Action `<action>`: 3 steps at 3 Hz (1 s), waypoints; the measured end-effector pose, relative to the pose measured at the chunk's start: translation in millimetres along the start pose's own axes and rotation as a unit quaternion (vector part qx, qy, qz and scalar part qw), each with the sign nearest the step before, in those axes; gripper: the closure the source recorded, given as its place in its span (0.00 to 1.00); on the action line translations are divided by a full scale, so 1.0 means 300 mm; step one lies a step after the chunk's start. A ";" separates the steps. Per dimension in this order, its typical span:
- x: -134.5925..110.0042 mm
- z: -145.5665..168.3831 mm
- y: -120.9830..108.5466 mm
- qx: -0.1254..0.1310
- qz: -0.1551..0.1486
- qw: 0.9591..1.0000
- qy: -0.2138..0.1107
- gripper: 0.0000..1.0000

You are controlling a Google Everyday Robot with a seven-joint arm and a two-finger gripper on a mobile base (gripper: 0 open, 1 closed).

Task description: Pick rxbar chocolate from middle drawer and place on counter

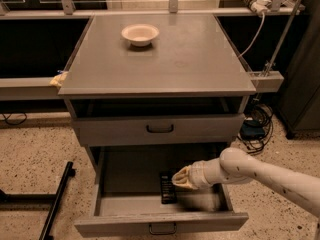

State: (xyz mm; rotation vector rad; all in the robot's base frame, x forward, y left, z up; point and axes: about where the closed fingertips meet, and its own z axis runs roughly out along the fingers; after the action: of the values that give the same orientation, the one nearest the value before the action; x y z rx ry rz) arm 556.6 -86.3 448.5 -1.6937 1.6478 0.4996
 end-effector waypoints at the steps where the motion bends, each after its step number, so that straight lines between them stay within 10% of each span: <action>1: 0.024 0.036 0.013 0.001 0.009 1.000 -0.013 0.36; 3: 0.028 0.125 0.009 -0.006 0.020 0.999 -0.042 0.00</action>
Offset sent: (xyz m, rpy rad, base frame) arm 0.0013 0.0100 -0.0242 0.0986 0.0060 -0.0273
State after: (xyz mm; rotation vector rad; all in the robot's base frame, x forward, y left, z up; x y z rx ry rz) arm 562.4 -65.2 416.6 -1.6297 1.6226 0.5936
